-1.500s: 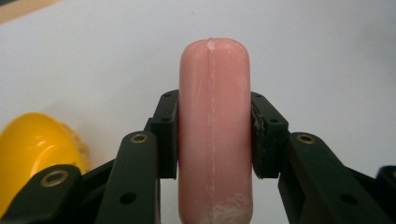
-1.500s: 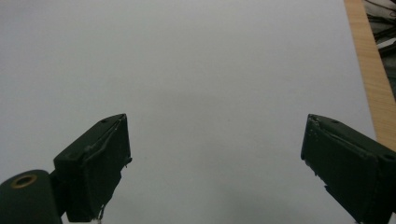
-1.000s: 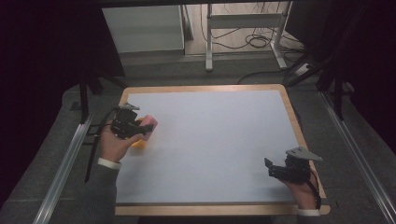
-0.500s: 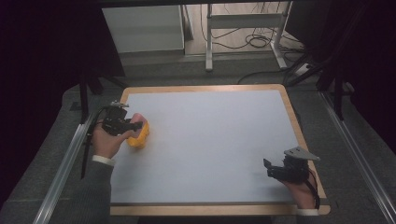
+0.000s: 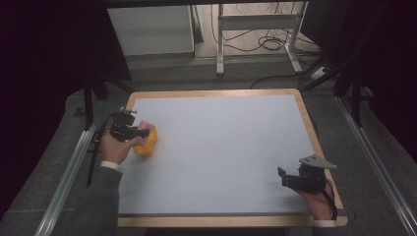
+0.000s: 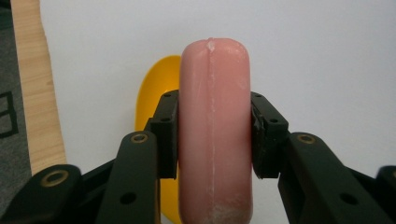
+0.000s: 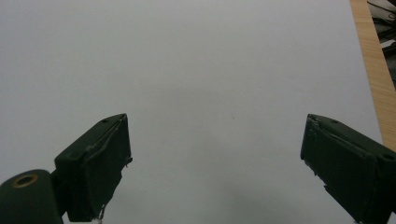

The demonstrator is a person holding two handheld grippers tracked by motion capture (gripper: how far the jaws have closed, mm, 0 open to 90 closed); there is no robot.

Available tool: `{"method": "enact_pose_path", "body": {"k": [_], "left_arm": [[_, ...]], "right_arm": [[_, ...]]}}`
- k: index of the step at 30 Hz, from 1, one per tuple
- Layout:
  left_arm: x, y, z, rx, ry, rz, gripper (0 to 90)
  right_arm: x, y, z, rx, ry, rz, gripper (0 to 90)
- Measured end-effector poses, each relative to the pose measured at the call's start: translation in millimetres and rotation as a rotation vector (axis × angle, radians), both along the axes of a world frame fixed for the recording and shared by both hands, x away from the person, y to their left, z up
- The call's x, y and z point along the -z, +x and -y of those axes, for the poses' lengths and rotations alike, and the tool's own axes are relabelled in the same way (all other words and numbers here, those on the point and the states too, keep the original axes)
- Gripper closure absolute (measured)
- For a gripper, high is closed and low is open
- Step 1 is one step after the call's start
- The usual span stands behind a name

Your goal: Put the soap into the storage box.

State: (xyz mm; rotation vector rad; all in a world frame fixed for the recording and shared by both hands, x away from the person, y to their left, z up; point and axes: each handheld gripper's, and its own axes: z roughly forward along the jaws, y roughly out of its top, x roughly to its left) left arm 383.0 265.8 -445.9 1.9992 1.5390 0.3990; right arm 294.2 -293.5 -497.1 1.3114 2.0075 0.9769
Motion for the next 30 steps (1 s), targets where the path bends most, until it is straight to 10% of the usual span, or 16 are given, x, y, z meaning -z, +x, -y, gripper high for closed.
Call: {"method": "enact_pose_path", "body": {"k": [19, 23, 30], "left_arm": [[34.4, 9.9, -1.1, -0.012, 0.029, -0.09, 60.2], [33.8, 8.4, -2.6, -0.021, 0.016, -0.066, 59.6], [12.4, -5.4, -5.5, -0.011, -0.016, 0.031, 30.2]], "right_arm": [[-0.2, -0.2, 0.3, -0.001, -0.002, 0.001, 8.3], [0.6, 0.1, 0.2, 0.0, -0.007, 0.0, 8.3], [0.4, -0.3, -0.3, -0.002, -0.009, 0.0, 8.3]]}}
